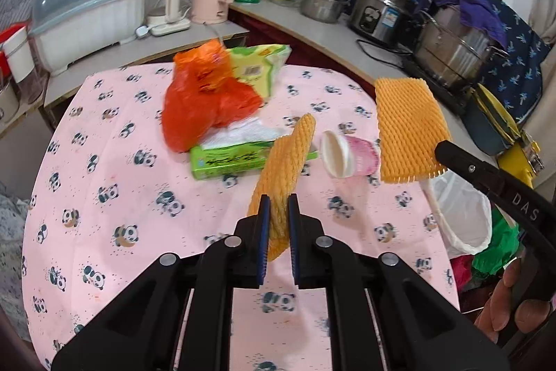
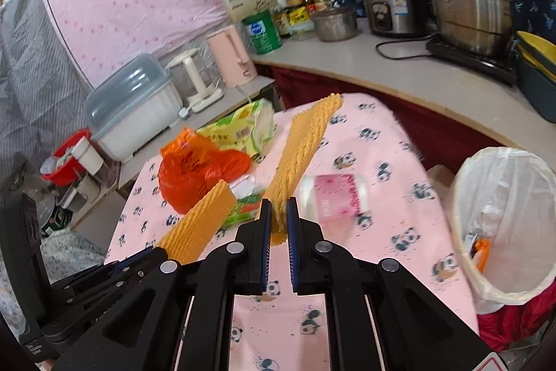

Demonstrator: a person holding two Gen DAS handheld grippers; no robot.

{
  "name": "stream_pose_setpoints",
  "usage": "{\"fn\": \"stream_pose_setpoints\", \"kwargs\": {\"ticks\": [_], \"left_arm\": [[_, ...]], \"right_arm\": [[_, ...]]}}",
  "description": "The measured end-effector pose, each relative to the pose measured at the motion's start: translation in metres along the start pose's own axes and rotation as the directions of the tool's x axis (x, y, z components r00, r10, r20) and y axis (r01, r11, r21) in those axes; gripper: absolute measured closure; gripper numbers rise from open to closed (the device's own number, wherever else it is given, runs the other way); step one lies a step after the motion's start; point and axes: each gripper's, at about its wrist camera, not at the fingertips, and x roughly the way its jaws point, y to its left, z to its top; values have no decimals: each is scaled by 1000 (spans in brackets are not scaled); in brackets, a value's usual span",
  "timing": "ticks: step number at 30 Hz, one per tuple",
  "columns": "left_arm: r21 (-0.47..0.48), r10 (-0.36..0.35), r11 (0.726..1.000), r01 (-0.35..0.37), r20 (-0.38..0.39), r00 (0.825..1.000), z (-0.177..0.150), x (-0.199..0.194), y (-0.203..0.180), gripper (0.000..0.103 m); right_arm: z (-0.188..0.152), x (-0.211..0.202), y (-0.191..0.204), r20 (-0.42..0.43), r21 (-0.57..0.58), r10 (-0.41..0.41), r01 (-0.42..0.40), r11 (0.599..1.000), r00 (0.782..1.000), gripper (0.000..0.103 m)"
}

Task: Collect trash
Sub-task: 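Carry both orange mesh sleeves over the white bin with both grippers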

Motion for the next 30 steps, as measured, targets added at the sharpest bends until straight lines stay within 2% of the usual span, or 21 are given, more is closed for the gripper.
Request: {"fn": "stream_pose_setpoints", "kwargs": {"ticks": [6, 14, 23, 30], "left_arm": [[55, -51, 997, 50, 19, 998, 8, -7, -41, 93], [117, -133, 985, 130, 17, 991, 14, -7, -94, 93], [192, -212, 958, 211, -14, 977, 15, 2, -157, 93], [250, -257, 933, 259, -42, 965, 10, 12, -199, 93]], "right_arm": [[6, -36, -35, 68, 46, -52, 49, 998, 996, 94], [4, -70, -101, 105, 142, -143, 128, 982, 984, 94], [-8, -88, -179, 96, 243, -257, 228, 943, 962, 94], [-21, -79, -225, 52, 299, -298, 270, 915, 953, 94]]}}
